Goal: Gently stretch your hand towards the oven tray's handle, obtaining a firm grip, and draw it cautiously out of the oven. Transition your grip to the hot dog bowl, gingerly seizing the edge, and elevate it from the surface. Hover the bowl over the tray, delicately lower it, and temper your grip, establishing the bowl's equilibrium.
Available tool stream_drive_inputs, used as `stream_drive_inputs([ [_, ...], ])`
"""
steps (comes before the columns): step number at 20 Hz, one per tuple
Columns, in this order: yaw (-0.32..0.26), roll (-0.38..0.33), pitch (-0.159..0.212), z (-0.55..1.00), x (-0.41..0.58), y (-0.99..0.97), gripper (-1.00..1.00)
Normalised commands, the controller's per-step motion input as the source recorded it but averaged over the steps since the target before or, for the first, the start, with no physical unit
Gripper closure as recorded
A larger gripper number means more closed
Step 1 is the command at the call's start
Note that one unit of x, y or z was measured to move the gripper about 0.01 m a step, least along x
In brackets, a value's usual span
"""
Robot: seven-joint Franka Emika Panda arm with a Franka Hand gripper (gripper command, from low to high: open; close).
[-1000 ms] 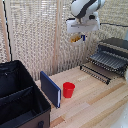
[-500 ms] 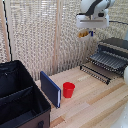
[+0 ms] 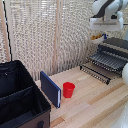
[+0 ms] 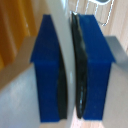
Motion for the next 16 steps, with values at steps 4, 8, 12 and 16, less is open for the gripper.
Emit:
stream_drive_inputs([
  [4, -0.201, 0.075, 0.048, 0.00, -0.119, -0.56, 1.00],
  [8, -0.173, 0.125, 0.018, -0.08, -0.171, -0.55, 1.00],
  [12, -0.097, 0.102, -0.005, -0.25, -0.069, -0.58, 1.00],
  [16, -0.021, 0.065, -0.069, -0.34, 0.143, -0.45, 1.00],
])
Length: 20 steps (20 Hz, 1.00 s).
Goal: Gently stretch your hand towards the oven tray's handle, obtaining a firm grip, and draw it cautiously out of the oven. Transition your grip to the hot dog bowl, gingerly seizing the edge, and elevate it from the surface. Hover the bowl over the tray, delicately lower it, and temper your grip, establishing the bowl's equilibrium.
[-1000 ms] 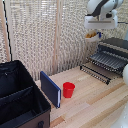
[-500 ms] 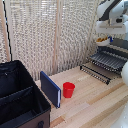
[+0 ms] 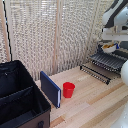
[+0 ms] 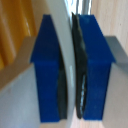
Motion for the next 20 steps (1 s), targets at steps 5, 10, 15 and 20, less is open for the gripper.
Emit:
stream_drive_inputs([
  [5, 0.000, 0.048, -0.090, -0.29, 0.195, -0.21, 1.00],
  [10, -0.022, 0.026, -0.077, -0.13, 0.015, -0.09, 1.00],
  [15, -0.146, 0.029, -0.141, 0.02, -0.087, 0.00, -1.00],
  [20, -0.113, 0.015, -0.072, 0.16, 0.021, 0.06, -1.00],
])
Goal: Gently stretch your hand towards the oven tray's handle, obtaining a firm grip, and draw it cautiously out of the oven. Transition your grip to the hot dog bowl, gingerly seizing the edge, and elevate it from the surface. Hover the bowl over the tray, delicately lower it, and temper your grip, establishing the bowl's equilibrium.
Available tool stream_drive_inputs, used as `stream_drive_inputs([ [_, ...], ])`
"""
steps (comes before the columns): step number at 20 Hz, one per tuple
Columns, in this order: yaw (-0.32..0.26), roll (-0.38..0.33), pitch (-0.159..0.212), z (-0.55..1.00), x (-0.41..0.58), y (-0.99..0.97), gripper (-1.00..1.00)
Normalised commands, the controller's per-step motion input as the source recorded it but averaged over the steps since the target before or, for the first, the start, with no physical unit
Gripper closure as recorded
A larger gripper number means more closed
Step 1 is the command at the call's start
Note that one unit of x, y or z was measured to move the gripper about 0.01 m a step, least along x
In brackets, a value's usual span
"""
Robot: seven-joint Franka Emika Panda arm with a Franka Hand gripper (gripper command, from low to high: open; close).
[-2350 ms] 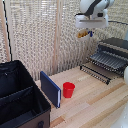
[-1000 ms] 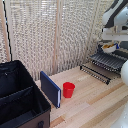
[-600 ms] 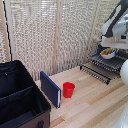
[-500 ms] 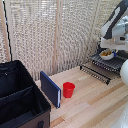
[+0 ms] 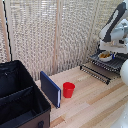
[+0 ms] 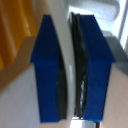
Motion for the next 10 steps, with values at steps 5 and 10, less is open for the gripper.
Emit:
stream_drive_inputs([
  [5, -0.063, 0.007, 0.001, 0.32, 0.149, 0.00, -1.00],
  [10, -0.089, 0.000, 0.054, 0.49, 0.178, 0.02, -1.00],
])
